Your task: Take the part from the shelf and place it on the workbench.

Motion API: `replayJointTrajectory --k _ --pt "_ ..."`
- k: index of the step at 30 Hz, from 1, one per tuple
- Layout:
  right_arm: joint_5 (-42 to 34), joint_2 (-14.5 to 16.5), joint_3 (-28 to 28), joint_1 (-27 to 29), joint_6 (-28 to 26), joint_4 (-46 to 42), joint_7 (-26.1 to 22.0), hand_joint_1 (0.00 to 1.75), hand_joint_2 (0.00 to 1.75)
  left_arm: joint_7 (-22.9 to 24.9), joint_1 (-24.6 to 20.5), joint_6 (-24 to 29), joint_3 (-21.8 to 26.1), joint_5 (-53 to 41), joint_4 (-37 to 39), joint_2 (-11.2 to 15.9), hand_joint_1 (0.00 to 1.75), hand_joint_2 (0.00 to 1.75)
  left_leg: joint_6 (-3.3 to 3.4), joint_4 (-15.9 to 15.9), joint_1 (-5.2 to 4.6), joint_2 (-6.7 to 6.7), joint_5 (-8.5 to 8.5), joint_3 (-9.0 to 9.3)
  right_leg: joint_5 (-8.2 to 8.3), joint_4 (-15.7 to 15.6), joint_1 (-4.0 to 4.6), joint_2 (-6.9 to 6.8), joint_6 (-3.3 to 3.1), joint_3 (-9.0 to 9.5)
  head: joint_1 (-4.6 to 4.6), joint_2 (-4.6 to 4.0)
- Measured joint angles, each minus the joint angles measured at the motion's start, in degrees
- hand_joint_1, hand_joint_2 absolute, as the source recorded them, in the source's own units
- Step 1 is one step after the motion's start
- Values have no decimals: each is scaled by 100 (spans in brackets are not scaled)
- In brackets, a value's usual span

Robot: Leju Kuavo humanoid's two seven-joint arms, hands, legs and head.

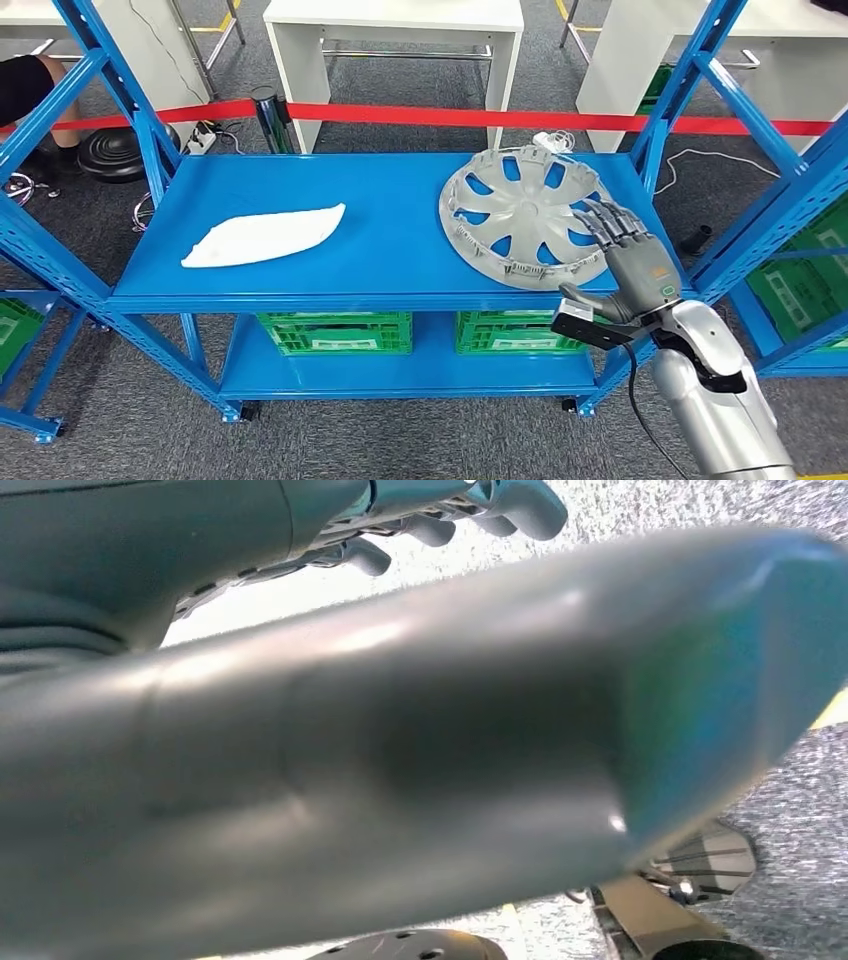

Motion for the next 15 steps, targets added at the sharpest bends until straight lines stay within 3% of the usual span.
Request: replayJointTrajectory --k 2,6,8,10,12,13,15 --pt "1 -3 -4 -10 -1 -3 10 0 0 -1 -5 -4 1 -2 -1 -1 0 0 -63 13 -18 -9 -36 14 162 -546 21 -2 -62 256 -2 0" --pt "-8 -3 -11 -14 6 -7 20 0 0 4 -12 -18 1 -24 -4 0 0 0 -200 31 -17 -2 -92 12 155 -650 31 13 -218 321 -3 0" --pt "-33 -2 -19 -12 9 -8 30 0 87 10 -18 -23 2 -45 -9 2 0 0 -259 395 -7 2 -296 -151 153 -674 11 7 -286 373 -9 0" --pt "-78 1 -25 -2 8 -8 28 0 175 22 -16 -33 3 -60 -8 2 0 0 -292 1116 2 2 -614 -516 129 -672 13 1 -325 398 -14 0" --pt "-87 5 -27 19 -6 -9 21 0 175 33 -9 -42 3 -72 -3 0 0 0 -296 1550 3 3 -683 -781 108 -669 19 6 -335 416 -13 0" --pt "-74 6 -27 29 -16 -9 21 0 175 35 -8 -45 3 -77 -2 0 0 0 -286 1468 3 3 -559 -766 97 -668 21 11 -332 432 -13 0" --pt "-51 7 -30 41 -33 -15 21 0 175 36 -12 -45 3 -87 -2 4 0 0 -234 788 -4 2 -147 -465 68 -668 24 21 -309 476 -13 0"
